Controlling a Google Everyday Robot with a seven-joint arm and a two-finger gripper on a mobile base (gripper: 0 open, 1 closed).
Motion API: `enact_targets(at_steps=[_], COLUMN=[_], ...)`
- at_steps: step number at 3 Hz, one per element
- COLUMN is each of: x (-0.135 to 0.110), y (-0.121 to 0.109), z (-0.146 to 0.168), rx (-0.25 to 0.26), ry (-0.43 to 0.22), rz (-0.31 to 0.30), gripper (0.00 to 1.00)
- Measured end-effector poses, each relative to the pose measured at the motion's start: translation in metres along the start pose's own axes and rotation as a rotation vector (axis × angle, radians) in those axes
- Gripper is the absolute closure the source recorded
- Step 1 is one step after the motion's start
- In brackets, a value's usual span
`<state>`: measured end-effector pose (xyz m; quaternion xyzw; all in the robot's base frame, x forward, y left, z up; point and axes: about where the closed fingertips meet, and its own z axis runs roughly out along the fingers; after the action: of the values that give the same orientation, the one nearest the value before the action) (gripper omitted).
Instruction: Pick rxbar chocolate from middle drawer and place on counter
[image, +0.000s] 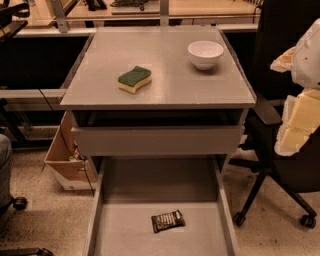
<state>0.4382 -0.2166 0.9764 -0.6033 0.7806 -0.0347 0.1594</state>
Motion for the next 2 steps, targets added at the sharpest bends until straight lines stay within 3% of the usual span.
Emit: enact_targets(at_steps=[1,2], x=[0.0,0.0], y=[0.0,0.011], z=[0.0,0.019], rx=[0.001,-0.016], ry=[0.0,-0.007], rz=[-0.001,-0.024], gripper=[0.0,0.0])
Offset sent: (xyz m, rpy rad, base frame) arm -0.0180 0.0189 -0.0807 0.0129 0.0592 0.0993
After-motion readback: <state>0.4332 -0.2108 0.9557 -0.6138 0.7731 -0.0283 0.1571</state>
